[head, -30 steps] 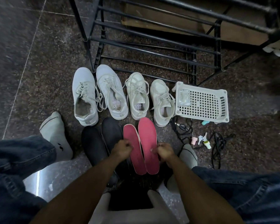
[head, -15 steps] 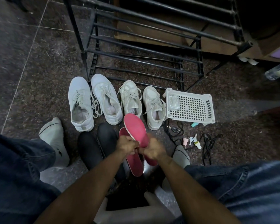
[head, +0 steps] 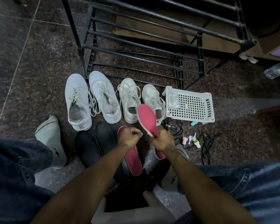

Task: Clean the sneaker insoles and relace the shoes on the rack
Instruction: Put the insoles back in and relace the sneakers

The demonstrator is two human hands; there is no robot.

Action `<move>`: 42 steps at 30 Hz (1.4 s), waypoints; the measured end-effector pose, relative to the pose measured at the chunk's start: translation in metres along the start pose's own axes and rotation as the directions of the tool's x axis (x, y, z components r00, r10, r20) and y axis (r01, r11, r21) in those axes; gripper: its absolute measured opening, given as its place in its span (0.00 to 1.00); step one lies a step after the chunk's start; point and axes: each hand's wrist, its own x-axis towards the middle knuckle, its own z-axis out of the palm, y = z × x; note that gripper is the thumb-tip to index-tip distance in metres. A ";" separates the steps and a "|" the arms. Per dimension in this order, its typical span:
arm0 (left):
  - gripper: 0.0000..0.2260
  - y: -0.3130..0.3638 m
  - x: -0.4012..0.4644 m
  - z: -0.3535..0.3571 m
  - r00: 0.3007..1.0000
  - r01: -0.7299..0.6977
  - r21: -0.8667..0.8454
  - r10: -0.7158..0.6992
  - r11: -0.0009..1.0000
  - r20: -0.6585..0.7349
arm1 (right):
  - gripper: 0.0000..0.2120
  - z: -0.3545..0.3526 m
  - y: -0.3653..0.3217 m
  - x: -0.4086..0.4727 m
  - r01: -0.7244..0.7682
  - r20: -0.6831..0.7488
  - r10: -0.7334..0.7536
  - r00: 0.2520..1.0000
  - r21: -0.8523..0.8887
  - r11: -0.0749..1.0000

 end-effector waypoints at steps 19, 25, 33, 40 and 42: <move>0.29 0.027 0.030 -0.042 0.893 -0.450 0.881 0.113 0.145 0.437 | 0.22 0.001 0.014 0.032 0.034 0.071 -0.054 0.996 0.262 0.965; 0.20 0.009 0.013 -0.015 0.878 -0.449 0.822 0.343 0.349 0.334 | 0.18 0.015 0.036 -0.006 -0.057 0.144 -0.013 0.990 0.469 0.881; 0.13 0.031 0.008 0.037 0.831 -0.523 0.767 0.425 0.372 0.359 | 0.20 -0.007 0.052 0.002 -0.148 -0.030 0.408 0.913 0.905 0.398; 0.16 0.042 0.027 0.055 0.896 -0.368 0.930 0.264 -0.007 0.357 | 0.14 0.006 0.046 0.001 -0.153 0.028 0.274 0.961 0.880 0.450; 0.14 0.046 0.031 0.057 0.893 -0.368 0.926 0.246 -0.084 0.377 | 0.11 0.009 0.048 0.004 -0.149 0.010 0.279 0.960 0.863 0.483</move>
